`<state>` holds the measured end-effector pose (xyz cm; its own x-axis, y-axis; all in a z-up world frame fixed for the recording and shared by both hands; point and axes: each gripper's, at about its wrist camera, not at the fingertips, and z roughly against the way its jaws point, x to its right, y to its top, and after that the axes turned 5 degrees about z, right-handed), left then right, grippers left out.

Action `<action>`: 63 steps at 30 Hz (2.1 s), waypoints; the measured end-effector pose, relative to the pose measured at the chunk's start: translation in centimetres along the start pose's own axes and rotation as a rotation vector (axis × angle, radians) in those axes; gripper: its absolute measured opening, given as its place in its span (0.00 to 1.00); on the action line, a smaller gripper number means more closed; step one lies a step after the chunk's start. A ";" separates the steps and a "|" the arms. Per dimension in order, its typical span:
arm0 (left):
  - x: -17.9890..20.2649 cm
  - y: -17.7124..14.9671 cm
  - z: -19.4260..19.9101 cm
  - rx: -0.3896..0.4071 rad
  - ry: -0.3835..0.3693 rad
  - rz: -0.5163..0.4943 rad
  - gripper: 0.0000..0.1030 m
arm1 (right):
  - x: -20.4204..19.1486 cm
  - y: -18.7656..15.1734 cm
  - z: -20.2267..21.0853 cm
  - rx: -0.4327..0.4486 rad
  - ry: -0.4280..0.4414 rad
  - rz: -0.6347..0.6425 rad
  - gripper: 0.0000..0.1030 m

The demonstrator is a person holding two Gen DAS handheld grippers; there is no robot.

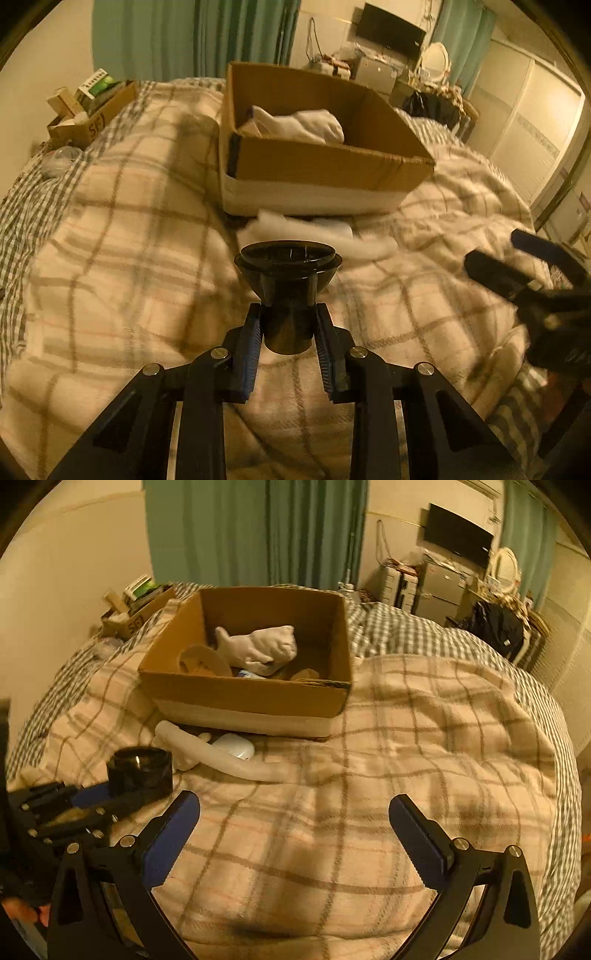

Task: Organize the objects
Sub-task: 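Grasp the black cup-shaped cap with the left tool while the right tool grasps the white tube, then carry the black cap and white tube into the box and release both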

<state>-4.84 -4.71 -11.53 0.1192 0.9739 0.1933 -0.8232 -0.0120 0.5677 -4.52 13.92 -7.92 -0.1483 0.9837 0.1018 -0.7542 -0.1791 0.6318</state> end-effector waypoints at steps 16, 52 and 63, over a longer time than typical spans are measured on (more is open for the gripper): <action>-4.5 2.1 1.4 0.092 0.097 0.084 0.27 | -5.5 3.0 -8.4 -0.120 0.079 0.184 0.90; 2.3 5.5 7.1 0.213 0.086 -0.074 0.27 | -1.8 6.9 4.5 0.118 0.168 0.074 0.09; 4.9 12.4 8.7 0.318 0.085 -0.116 0.27 | 2.4 12.9 6.8 0.198 0.136 0.032 0.09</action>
<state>-9.59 -2.05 3.40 0.1435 0.9882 0.0531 -0.5915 0.0427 0.8051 -10.23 14.05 5.73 -0.2652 0.9638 0.0281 -0.6092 -0.1901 0.7699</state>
